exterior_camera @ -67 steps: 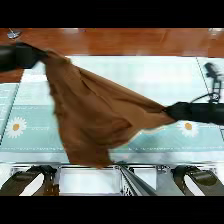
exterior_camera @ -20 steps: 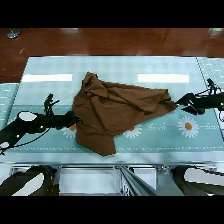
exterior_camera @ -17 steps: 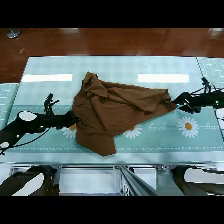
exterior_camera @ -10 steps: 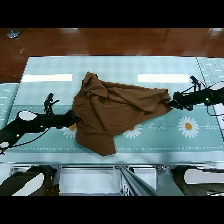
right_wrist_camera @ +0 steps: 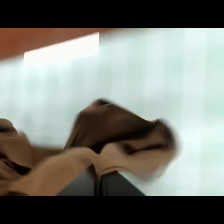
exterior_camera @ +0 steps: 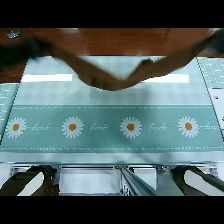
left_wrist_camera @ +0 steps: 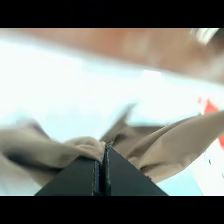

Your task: Fold the shirts.

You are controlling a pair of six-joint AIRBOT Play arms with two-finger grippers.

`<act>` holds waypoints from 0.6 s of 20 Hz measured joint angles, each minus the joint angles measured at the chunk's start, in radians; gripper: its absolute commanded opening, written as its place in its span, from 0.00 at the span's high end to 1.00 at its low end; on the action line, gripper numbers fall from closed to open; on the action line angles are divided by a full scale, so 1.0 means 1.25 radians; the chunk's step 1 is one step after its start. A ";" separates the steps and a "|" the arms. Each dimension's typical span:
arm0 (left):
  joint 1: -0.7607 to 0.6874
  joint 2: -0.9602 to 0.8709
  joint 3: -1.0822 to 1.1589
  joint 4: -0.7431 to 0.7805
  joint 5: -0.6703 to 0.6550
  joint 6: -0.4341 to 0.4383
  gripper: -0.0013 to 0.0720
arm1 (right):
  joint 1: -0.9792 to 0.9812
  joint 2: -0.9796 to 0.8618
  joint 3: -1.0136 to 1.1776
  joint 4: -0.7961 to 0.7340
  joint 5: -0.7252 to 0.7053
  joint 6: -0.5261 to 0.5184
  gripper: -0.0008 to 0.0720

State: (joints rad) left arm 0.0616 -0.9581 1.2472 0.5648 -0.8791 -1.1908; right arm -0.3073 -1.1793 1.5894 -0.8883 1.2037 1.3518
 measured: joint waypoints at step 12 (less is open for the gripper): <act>0.079 0.279 0.535 0.547 -0.222 -0.165 0.95 | 0.000 0.558 0.146 -0.268 0.001 0.162 0.95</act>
State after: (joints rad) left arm 0.1600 -0.6094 1.9160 1.2491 -1.1568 -1.3972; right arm -0.3073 -0.4816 1.7714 -1.2236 1.2053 1.5543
